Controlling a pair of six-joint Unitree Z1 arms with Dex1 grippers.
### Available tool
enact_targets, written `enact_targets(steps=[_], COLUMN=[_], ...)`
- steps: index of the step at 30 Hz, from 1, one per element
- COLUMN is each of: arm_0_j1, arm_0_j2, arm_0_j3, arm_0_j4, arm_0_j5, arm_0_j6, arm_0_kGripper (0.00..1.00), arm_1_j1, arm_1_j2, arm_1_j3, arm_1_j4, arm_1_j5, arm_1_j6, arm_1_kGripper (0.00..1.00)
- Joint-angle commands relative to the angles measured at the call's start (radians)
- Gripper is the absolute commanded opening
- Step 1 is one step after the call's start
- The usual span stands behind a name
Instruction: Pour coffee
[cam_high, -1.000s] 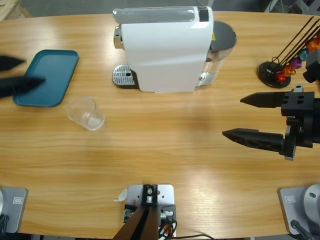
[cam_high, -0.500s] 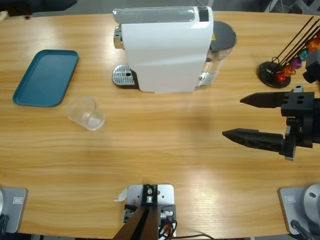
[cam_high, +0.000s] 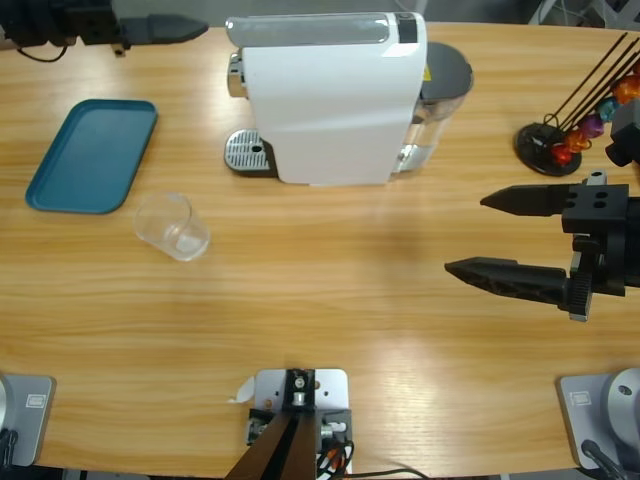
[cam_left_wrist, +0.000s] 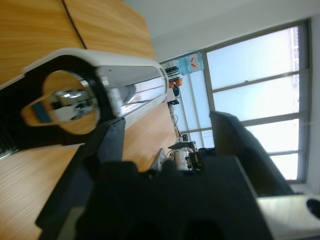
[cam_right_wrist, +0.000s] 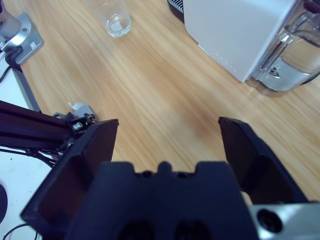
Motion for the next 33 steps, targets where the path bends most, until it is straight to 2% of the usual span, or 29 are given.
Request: enact_targets(steps=[1,17,31,33], arm_0_j1=[0.056,-0.02,-0.025,-0.025], arm_0_j2=[0.043,0.145,0.174,0.172], arm_0_j3=[0.066,0.002,-0.033,-0.033], arm_0_j4=[-0.014,-0.12,-0.12,-0.126], arm_0_j5=[-0.038,-0.054,-0.064,-0.07], arm_0_j6=[-0.004,-0.06,-0.067,-0.071], arm_0_kGripper=[0.724,0.724,0.724,0.628], arm_1_j1=[0.012,0.012,0.012,0.012], arm_1_j2=[0.001,0.002,0.0,0.001], arm_1_j3=[0.028,0.028,0.03,0.029], arm_1_j4=[-0.003,-0.004,-0.004,-0.004], arm_1_j5=[-0.007,-0.007,-0.007,-0.007], arm_1_j6=[0.007,0.007,0.007,0.007], arm_1_kGripper=[0.89,0.89,0.89,0.89])
